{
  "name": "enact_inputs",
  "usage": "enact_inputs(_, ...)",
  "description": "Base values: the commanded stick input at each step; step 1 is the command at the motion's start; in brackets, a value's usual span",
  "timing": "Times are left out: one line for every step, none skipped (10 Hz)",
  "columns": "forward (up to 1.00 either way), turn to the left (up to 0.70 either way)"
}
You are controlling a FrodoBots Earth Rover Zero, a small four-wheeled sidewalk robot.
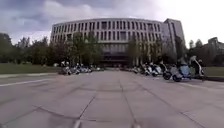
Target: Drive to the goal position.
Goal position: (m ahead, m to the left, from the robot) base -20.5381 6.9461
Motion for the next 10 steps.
enact_inputs(0.15,-0.72)
enact_inputs(0.00,-0.84)
enact_inputs(0.00,-0.84)
enact_inputs(0.00,-0.84)
enact_inputs(0.00,-0.84)
enact_inputs(0.00,-0.84)
enact_inputs(0.00,-0.84)
enact_inputs(0.00,-0.84)
enact_inputs(0.00,-0.84)
enact_inputs(0.00,-0.84)
